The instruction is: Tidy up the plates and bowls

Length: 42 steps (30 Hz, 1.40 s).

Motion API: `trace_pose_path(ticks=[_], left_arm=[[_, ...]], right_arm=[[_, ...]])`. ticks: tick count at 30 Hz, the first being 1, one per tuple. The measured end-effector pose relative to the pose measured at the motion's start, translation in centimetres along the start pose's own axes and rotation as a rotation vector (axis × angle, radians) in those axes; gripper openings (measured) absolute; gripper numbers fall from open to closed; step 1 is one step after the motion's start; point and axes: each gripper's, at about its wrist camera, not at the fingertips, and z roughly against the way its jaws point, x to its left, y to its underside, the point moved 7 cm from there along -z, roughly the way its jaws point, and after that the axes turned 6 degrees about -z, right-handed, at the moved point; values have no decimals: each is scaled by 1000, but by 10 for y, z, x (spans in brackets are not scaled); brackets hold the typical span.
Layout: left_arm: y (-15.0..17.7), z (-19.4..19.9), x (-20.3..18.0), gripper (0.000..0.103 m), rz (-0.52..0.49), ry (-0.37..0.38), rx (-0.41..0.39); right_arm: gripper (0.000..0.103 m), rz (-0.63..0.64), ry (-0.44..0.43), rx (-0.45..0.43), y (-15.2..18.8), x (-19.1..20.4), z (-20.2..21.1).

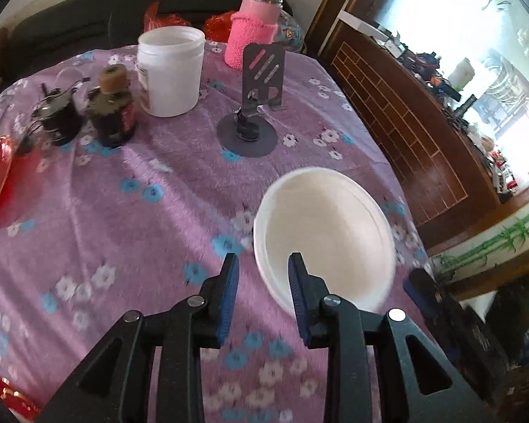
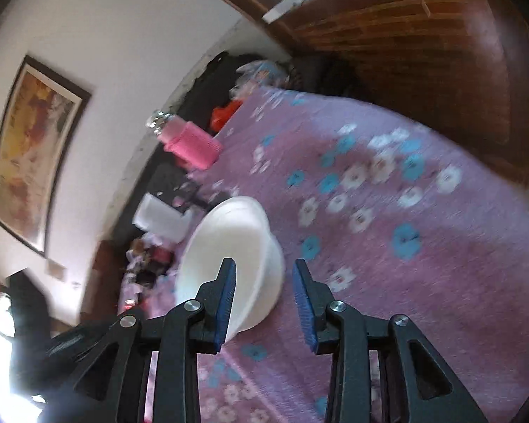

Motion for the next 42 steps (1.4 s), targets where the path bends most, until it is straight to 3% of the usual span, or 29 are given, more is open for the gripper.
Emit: trace_pose_path(ticks=[11, 12, 13, 14, 15, 20, 25, 29, 36, 42], left_arm=[[-10, -51, 1, 27, 42, -9, 59], [-10, -54, 0, 25, 38, -18, 62], [-8, -57, -2, 20, 26, -30, 71], [-6, -58, -5, 7, 15, -30, 78], [-4, -58, -7, 7, 9, -36, 80], [4, -31, -10, 8, 8, -39, 44], [15, 35, -12, 8, -66, -90, -58], [47, 83, -5, 8, -89, -84, -104], [160, 122, 8, 11, -158, -54, -99], [241, 135, 24, 14, -194, -42, -84]], right_arm=[[36, -9, 0, 44, 5, -4, -21], [34, -8, 3, 52, 6, -4, -25], [22, -14, -1, 67, 8, -5, -29], [15, -12, 1, 86, 11, -5, -33], [10, -4, 12, 93, 13, -6, -34], [10, 74, 18, 45, 14, 10, -17], [10, 148, -21, 25, 34, 47, 17], [11, 225, -51, 30, 70, 68, 50], [11, 270, -115, 111, 159, 58, 109], [12, 336, -62, 190, 225, 42, 132]])
